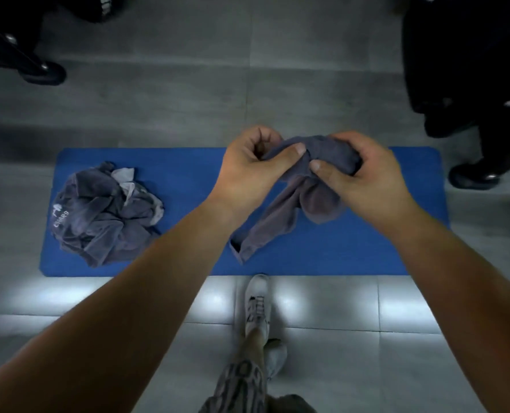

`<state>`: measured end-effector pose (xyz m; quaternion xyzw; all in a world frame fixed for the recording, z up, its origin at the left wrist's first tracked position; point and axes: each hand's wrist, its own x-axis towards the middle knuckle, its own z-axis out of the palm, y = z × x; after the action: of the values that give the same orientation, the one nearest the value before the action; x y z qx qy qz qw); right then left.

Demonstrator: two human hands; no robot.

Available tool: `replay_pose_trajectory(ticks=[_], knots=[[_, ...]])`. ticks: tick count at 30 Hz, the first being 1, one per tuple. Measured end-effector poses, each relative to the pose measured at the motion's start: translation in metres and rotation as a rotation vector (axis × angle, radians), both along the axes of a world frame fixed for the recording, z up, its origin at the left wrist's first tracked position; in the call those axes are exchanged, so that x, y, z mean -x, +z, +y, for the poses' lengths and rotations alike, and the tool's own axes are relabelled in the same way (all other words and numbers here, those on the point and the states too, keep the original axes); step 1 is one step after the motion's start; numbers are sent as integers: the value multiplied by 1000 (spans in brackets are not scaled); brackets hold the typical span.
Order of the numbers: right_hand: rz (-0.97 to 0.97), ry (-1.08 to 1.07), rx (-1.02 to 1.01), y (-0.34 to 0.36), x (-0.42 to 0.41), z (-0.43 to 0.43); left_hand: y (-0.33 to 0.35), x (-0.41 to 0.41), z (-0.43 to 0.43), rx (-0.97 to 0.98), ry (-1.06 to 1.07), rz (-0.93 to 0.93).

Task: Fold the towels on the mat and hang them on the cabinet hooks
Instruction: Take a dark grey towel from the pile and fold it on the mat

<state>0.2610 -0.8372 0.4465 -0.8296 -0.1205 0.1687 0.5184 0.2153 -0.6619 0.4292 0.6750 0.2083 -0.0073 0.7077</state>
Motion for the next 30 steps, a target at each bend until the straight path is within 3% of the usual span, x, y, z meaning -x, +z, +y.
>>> replay_pose_trajectory(ticks=[7,12,18,24,27,30], knots=[[-38,14,226,-106,-59,-100,-111,-53,-85,-118,-190,88],[65,66,336,-256,-73,-171,-235,-61,-144,-183,-263,213],[118,288,468,-442,-77,-233,-412,-46,-184,-353,-251,366],[-132,690,1005,-554,-74,-245,-547,-19,-166,-596,-264,601],[-231,689,859,-573,-84,-222,-590,-6,-148,-735,-158,789],[-301,612,661,-579,-99,-186,-603,3,-133,-703,-70,911]])
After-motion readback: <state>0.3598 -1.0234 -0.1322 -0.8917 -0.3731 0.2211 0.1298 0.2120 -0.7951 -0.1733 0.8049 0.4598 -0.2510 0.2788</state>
